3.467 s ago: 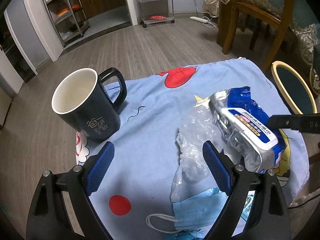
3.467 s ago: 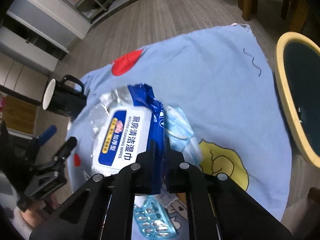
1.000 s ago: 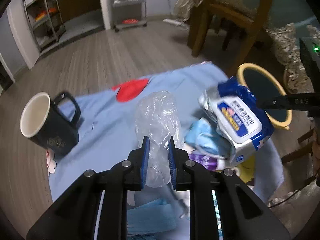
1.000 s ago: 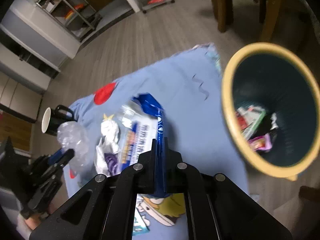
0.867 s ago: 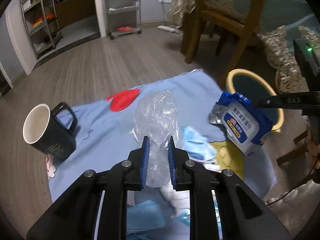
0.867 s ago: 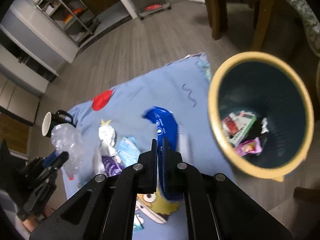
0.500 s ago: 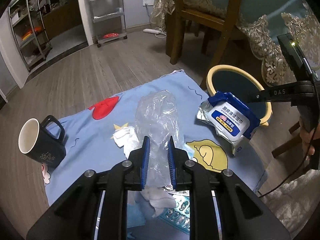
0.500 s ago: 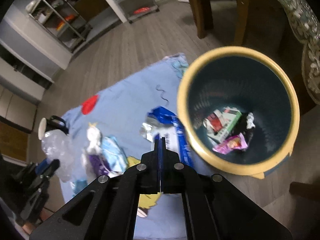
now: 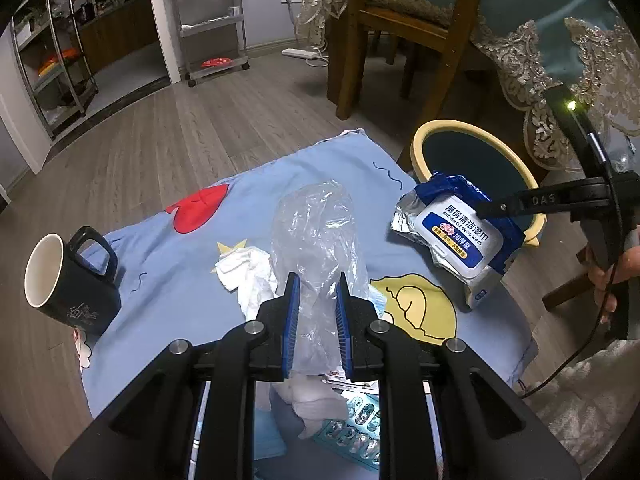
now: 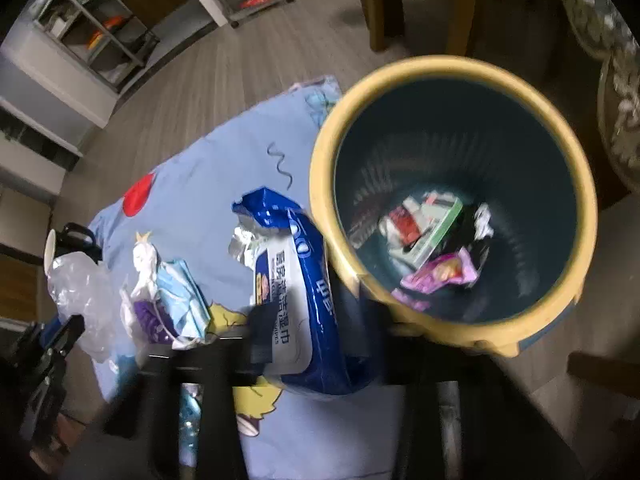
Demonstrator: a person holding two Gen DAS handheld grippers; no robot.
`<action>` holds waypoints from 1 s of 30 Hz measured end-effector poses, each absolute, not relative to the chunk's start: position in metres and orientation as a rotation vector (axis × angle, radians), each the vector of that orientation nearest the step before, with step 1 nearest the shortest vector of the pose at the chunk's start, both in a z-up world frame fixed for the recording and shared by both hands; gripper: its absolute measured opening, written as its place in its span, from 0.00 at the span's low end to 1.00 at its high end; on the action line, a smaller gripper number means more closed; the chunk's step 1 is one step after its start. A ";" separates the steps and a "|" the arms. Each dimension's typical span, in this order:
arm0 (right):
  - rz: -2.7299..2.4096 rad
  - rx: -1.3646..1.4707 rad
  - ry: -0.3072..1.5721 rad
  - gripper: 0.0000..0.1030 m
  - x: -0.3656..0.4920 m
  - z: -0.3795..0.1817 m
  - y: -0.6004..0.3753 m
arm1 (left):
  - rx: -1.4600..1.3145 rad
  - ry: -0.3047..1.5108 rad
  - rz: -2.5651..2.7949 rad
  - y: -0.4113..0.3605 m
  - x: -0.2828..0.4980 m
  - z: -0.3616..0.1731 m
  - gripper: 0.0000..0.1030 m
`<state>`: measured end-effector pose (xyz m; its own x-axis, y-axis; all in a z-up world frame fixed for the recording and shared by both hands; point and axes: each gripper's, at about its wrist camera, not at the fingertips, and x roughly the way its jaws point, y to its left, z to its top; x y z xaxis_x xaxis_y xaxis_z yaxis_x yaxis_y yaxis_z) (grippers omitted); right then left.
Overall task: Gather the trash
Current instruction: 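Carry the plastic bag and blue wrapper over the bin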
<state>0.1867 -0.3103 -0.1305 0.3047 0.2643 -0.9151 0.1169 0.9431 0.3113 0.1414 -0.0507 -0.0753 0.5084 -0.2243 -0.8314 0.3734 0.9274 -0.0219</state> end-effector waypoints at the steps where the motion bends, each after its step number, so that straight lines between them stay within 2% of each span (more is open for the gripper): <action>1: 0.111 0.363 1.262 0.10 0.186 -0.129 -0.311 | 0.166 0.975 -0.363 -0.051 0.142 -0.075 0.16; 5: 0.129 0.340 1.233 0.09 0.185 -0.113 -0.306 | 0.165 0.968 -0.379 -0.057 0.141 -0.073 0.16; 13: 0.085 0.261 1.090 0.09 0.174 -0.036 -0.348 | 0.210 0.966 -0.479 -0.099 0.139 -0.063 0.16; 21: -0.104 0.406 1.027 0.09 0.172 -0.047 -0.428 | 0.217 0.974 -0.644 -0.194 0.160 -0.063 0.16; 27: -0.173 0.446 1.045 0.09 0.178 -0.073 -0.452 | 0.272 0.955 -0.677 -0.259 0.187 -0.075 0.16; 29: -0.173 0.475 1.036 0.11 0.180 -0.075 -0.456 | 0.267 0.915 -0.683 -0.272 0.193 -0.071 0.22; 30: -0.176 0.480 1.029 0.16 0.181 -0.074 -0.458 | 0.261 0.904 -0.683 -0.274 0.194 -0.069 0.40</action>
<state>0.1805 -0.4581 -0.0740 0.5127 0.0815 -0.8547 0.3606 0.8830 0.3006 0.1942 -0.2738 -0.0691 0.4272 -0.4343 -0.7930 0.6446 0.7614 -0.0697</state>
